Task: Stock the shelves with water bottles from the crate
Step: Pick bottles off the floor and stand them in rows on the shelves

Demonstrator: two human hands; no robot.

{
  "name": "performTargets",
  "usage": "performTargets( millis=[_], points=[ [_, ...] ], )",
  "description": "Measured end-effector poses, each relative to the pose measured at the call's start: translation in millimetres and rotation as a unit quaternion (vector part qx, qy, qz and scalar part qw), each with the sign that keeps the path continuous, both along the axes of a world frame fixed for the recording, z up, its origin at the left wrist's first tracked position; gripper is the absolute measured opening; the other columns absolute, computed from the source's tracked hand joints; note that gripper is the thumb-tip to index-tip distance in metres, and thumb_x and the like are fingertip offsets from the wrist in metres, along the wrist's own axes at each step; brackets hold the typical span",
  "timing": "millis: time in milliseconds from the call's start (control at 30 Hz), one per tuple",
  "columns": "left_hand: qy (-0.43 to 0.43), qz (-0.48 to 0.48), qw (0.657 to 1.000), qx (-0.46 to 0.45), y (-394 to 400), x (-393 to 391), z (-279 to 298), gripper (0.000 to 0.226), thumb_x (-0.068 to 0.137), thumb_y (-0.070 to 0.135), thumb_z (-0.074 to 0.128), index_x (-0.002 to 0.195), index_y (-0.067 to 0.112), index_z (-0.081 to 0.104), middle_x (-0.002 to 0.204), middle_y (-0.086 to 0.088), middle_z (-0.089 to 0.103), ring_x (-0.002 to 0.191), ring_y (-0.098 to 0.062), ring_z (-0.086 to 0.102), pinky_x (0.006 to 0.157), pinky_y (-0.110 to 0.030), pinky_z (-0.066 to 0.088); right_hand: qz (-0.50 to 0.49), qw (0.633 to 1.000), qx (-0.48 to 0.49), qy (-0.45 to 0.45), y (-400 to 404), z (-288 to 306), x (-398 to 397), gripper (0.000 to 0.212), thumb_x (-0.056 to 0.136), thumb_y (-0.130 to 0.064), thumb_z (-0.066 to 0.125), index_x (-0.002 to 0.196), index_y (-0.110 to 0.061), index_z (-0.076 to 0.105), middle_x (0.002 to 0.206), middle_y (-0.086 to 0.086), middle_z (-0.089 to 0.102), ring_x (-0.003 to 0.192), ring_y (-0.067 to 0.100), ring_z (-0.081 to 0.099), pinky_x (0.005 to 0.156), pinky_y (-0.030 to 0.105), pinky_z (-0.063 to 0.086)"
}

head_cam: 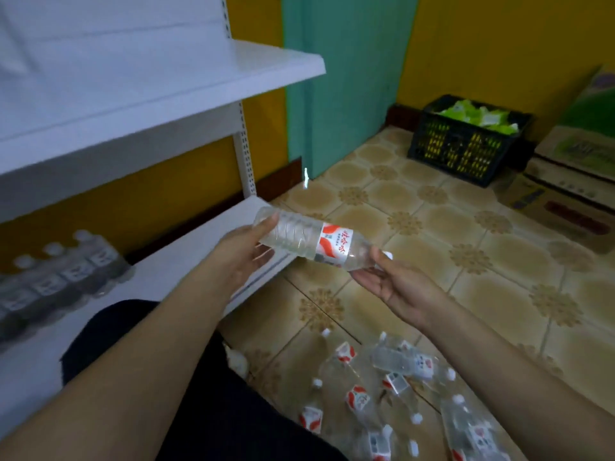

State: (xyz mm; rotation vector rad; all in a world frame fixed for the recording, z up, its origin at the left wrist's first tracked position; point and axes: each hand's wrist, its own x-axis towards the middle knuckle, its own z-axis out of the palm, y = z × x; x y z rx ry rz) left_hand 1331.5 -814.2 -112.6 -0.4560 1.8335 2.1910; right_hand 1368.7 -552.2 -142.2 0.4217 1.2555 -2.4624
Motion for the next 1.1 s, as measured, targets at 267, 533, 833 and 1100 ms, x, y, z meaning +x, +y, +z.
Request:
performTargets(
  millis=[267, 533, 833, 1100],
  points=[
    [0.042, 0.007, 0.990, -0.135, -157.0, 36.0, 55.8, 0.061, 0.067, 0.038, 0.079, 0.117, 0.007, 0.065, 0.111, -0.006, 0.073, 0.106, -0.016, 0.069, 0.095, -0.026, 0.052, 0.152, 0.984, 0.054, 0.078, -128.2, 70.3, -37.8, 0.047, 0.084, -0.021, 0.064, 0.124, 0.003, 0.056, 0.117, 0.023, 0.066, 0.106, 0.029, 0.068, 0.084, 0.033, 0.058],
    [0.010, -0.020, 0.883, -0.470, -318.2, 139.0, 56.2, 0.085, 0.063, 0.066, 0.078, 0.138, 0.037, 0.047, 0.135, 0.022, 0.047, 0.123, -0.004, 0.048, 0.106, -0.026, 0.037, 0.320, 0.921, 0.137, 0.174, -298.4, 89.5, -35.6, 0.041, 0.088, -0.022, 0.059, 0.121, 0.001, 0.059, 0.116, 0.013, 0.070, 0.106, 0.023, 0.069, 0.086, 0.030, 0.057],
    [-0.063, -0.032, 0.873, -0.483, -423.3, 223.1, -18.9, 0.080, 0.062, 0.043, 0.089, 0.127, 0.026, 0.047, 0.115, 0.010, 0.057, 0.105, -0.013, 0.057, 0.095, -0.031, 0.049, 0.418, 0.790, 0.277, 0.353, -474.6, 63.6, 21.5, 0.019, 0.093, -0.023, 0.063, 0.110, -0.014, 0.061, 0.109, 0.004, 0.071, 0.103, 0.020, 0.068, 0.094, 0.042, 0.054],
    [-0.065, 0.019, 0.858, -0.509, -443.2, 279.5, -26.1, 0.085, 0.064, 0.028, 0.089, 0.135, 0.029, 0.043, 0.128, 0.005, 0.060, 0.111, -0.016, 0.058, 0.103, -0.035, 0.045, 0.430, 0.588, 0.342, 0.594, -540.0, 90.1, 99.1, 0.031, 0.080, -0.034, 0.077, 0.105, -0.027, 0.060, 0.091, -0.019, 0.064, 0.081, -0.013, 0.060, 0.060, 0.003, 0.042]
  ],
)
